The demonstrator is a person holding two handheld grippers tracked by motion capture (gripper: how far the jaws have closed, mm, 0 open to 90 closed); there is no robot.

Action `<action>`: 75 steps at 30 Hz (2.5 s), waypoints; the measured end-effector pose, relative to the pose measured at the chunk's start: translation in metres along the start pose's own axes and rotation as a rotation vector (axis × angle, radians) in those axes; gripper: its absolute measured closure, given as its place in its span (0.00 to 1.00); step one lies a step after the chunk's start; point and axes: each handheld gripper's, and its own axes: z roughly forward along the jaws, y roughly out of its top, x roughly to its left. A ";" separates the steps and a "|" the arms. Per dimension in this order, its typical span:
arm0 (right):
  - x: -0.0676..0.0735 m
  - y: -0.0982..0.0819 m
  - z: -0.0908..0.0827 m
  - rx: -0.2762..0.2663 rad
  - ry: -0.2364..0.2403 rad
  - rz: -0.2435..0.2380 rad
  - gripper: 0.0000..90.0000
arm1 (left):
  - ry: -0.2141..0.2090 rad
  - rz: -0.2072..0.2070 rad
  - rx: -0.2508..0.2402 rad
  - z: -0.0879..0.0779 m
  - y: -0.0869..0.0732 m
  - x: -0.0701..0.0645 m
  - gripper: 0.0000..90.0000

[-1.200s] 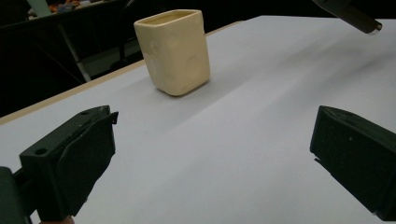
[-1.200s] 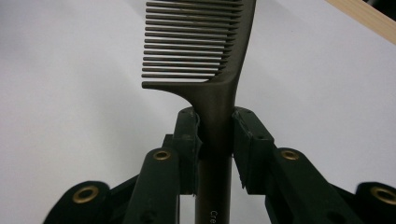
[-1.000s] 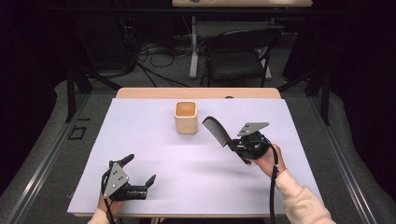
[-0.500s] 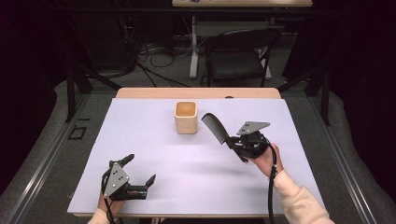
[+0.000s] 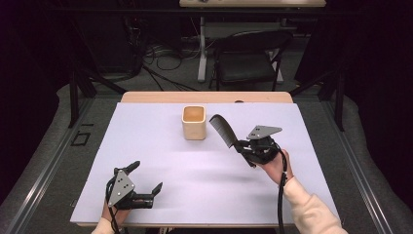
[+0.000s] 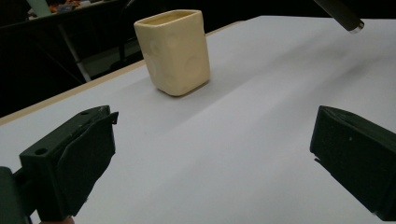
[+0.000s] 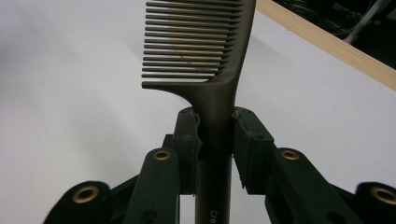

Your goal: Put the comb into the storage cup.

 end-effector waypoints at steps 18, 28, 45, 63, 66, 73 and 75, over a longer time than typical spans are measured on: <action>-0.001 0.003 -0.001 -0.032 -0.014 0.012 0.80 | 0.002 0.002 0.002 0.000 0.000 0.000 0.00; -0.001 0.008 0.000 -0.064 -0.026 0.012 0.80 | 0.004 0.001 0.004 0.001 0.000 0.000 0.00; -0.002 0.017 0.002 -0.102 -0.037 0.011 0.80 | 0.005 -0.001 0.003 0.001 0.000 0.000 0.00; -0.004 0.035 0.000 -0.155 -0.043 0.010 0.80 | 0.004 -0.001 0.003 0.001 0.000 0.000 0.00; -0.004 0.037 0.002 -0.156 -0.043 0.008 0.80 | 0.005 -0.001 0.003 0.001 0.000 0.000 0.00; -0.004 0.044 0.006 -0.168 -0.045 -0.002 0.80 | 0.004 -0.002 0.004 0.001 0.000 0.000 0.00; -0.005 0.045 0.006 -0.169 -0.046 -0.002 0.80 | 0.004 -0.003 0.004 0.001 0.000 0.000 0.00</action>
